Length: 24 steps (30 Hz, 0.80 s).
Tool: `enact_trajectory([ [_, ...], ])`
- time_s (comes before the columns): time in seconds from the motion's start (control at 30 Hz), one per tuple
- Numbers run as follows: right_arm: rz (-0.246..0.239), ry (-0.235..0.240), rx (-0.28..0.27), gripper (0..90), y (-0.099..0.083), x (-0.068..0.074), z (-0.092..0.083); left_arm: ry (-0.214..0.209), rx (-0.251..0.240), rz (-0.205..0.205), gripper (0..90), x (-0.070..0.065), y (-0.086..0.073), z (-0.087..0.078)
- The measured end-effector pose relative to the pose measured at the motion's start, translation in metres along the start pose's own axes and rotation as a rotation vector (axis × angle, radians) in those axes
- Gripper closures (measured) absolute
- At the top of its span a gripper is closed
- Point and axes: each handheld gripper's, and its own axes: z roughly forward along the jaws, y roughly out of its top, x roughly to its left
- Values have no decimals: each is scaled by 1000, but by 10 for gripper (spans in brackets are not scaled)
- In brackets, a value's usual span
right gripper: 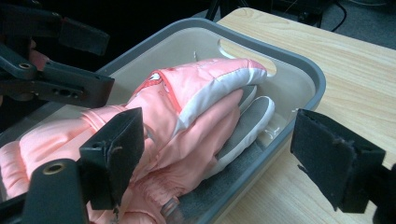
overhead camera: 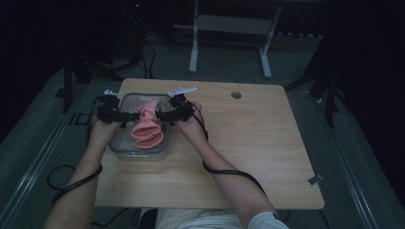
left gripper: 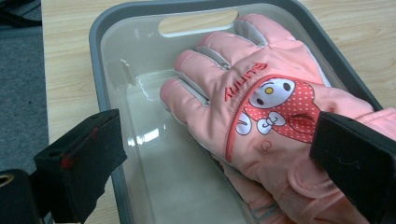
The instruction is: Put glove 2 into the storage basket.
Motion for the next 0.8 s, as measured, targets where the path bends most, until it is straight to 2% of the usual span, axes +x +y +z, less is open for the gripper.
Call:
enact_trajectory([
  [0.13, -7, 0, -13, 176, -1, 0, -5, -20, -25, 11, 26, -6, 2, -8],
  [0.27, -3, -1, -21, 176, -1, -4, -13, -48, -53, 43, 26, -17, 4, -17],
  [0.4, -5, 3, -34, 175, -2, -8, -21, -57, -68, 71, 26, -27, 4, -21],
  [0.67, -29, 1, -35, 169, -11, -14, -36, -119, -130, 111, 26, -53, 5, -34],
  [0.8, -45, 2, -30, 169, -19, -17, -45, -168, -157, 157, 26, -73, 3, -40],
])
